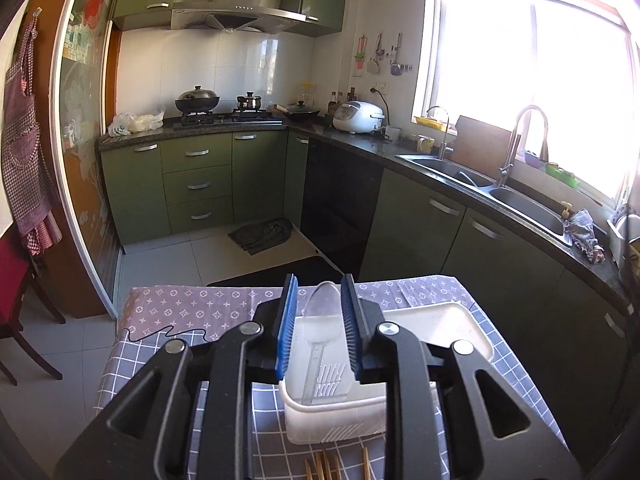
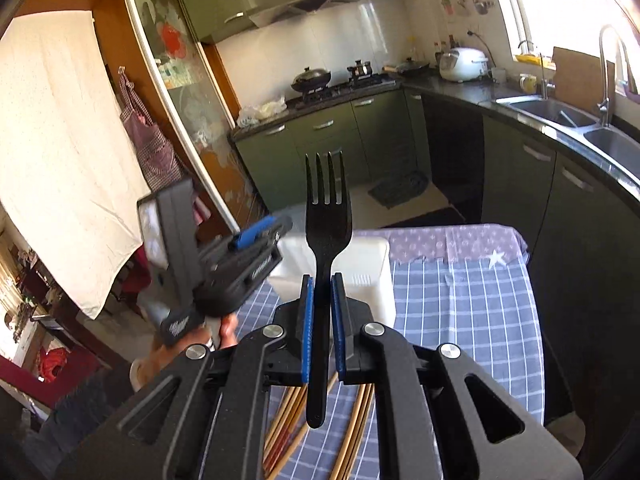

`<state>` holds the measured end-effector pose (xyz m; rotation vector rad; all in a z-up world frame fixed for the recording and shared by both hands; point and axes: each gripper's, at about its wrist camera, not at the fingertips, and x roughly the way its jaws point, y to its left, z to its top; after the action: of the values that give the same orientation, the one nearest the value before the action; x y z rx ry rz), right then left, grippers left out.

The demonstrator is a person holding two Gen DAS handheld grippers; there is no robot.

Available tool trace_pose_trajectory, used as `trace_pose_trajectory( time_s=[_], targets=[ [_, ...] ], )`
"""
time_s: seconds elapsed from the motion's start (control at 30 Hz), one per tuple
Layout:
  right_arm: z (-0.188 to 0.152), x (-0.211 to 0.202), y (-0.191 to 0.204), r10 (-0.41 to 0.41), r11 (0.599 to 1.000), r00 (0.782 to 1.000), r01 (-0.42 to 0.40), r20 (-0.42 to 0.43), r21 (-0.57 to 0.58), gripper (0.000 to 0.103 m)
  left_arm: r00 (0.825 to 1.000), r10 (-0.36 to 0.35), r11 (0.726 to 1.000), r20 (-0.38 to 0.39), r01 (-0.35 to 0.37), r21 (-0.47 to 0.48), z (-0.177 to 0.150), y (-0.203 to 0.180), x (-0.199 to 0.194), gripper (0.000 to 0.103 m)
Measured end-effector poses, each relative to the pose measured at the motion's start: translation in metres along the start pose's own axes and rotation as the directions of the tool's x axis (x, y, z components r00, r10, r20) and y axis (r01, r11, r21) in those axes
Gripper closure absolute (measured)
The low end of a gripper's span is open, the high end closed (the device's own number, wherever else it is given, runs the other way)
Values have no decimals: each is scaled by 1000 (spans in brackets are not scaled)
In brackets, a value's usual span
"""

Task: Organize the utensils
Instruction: 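Carry the spoon over the white caddy and drop it in with the left gripper, then lower the black fork into the white caddy and open the right gripper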

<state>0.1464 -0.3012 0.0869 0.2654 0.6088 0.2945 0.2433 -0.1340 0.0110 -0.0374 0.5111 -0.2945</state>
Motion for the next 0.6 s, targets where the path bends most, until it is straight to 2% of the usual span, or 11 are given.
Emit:
trace_pose_trajectory(
  time_s=[0.13,0.2,0.23,0.27,0.3,0.43,0.5,0.6],
  targets=[
    [34,25,4,-40,999,993,41,109,-4,93,1000,-10,1000,-2,9,-26,-2,16,-30,78],
    [45,41,8,-80,996,984,84,161,-23,93,1000,1,999,-17,-2,-35,-6,24,-46,60],
    [50,52,7,-103,993,979,110,178,-30,93,1000,10,999,-26,-11,-41,-10,29,-55,46],
    [53,62,6,-129,990,973,138,190,-32,93,999,18,999,-29,-19,-41,-15,32,-63,35],
    [54,73,3,-147,987,970,156,194,-31,93,999,24,999,-26,-25,-32,-18,35,-70,32],
    [44,114,-11,-179,983,973,184,148,-18,93,999,11,1000,-45,-10,18,-37,41,-93,31],
    [35,125,-16,-182,982,974,187,133,-22,93,998,-9,1000,-61,9,5,-46,46,-100,30],
    [18,134,-22,-189,981,975,193,117,-31,93,997,-27,999,-75,25,-24,-57,52,-102,22]
  ],
)
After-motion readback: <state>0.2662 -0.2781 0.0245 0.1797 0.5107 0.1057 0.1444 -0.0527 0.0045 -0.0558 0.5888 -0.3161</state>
